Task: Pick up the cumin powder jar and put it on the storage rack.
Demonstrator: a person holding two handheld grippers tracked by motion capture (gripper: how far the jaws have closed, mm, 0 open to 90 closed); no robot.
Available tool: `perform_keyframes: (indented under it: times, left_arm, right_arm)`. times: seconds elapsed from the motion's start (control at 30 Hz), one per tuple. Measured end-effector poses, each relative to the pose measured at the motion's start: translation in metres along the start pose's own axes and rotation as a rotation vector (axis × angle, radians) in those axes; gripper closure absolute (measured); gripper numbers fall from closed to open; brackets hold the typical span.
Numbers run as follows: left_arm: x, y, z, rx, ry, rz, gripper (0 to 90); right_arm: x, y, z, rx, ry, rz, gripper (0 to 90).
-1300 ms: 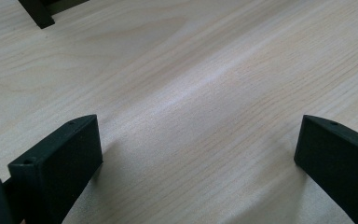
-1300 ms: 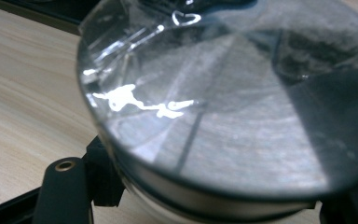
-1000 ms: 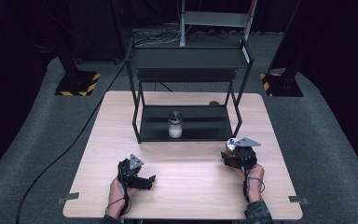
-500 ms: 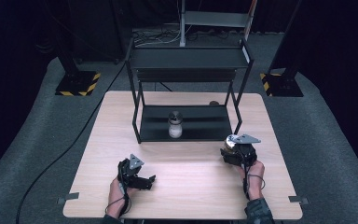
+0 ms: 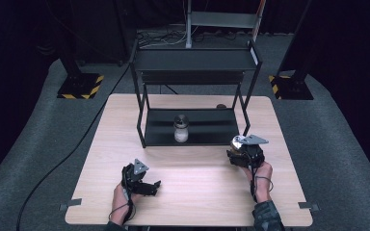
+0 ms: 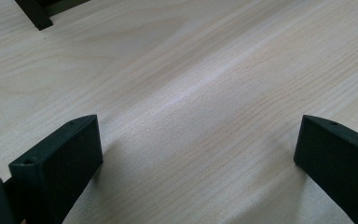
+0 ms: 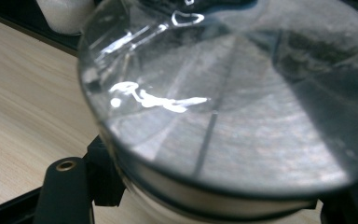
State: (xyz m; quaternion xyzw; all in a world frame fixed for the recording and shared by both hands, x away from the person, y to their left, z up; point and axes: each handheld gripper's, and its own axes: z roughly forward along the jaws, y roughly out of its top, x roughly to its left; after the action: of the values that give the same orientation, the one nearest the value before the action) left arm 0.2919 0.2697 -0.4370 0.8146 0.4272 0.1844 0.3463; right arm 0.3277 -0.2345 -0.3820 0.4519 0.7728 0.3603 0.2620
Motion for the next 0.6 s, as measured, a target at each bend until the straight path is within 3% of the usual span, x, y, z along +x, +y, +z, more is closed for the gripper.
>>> perform_keyframes:
  times: [0.6]
  left_arm:
    - [0.000,0.000,0.000,-0.001,-0.002,0.002,0.9]
  right_arm:
    - [0.002,0.013,0.005,-0.007,0.013,-0.020,30.1]
